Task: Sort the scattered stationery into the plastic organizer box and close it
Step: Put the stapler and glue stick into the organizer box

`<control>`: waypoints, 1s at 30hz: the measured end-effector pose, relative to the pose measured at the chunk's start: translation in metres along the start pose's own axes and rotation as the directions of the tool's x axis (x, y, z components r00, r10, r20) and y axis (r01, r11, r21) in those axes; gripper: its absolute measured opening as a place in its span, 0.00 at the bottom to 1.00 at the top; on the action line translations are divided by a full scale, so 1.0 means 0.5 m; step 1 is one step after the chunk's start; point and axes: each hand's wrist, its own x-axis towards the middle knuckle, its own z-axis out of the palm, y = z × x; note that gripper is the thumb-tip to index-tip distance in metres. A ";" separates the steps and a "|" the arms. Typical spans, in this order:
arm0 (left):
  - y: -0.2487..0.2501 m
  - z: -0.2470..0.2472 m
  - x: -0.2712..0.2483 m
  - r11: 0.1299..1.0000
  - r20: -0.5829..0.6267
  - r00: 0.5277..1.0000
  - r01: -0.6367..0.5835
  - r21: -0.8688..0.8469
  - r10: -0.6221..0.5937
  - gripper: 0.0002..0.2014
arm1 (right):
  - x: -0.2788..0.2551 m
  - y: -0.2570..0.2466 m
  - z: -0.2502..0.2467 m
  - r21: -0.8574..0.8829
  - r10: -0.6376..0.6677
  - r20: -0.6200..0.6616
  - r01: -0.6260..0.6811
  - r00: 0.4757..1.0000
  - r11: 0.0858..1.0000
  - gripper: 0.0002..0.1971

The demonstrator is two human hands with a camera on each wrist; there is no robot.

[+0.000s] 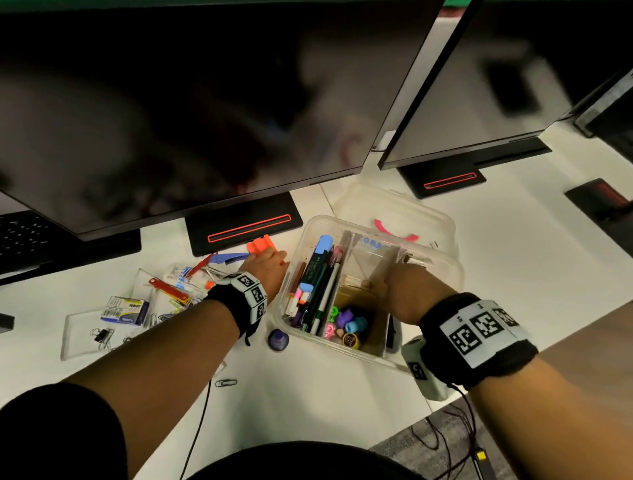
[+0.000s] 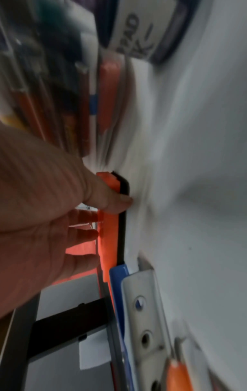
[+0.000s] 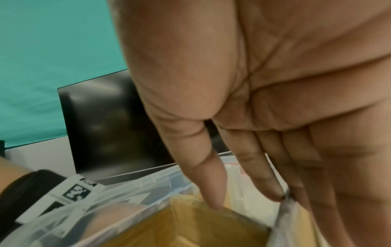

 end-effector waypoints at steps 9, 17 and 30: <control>-0.034 -0.081 -0.067 0.939 -0.316 0.944 -0.023 -0.343 -0.093 0.17 | 0.005 0.014 0.017 0.102 0.032 -0.020 -0.029 0.999 0.994 0.14; 0.046 -0.213 -0.199 0.852 -0.549 0.836 -0.279 -0.443 -0.012 0.28 | -0.020 -0.038 -0.053 0.670 0.011 -0.287 0.192 0.958 0.717 0.18; 0.132 -0.214 -0.217 0.878 -0.480 0.871 -0.304 -0.369 0.100 0.38 | -0.103 -0.048 -0.091 0.904 0.088 -0.276 0.227 0.957 0.363 0.07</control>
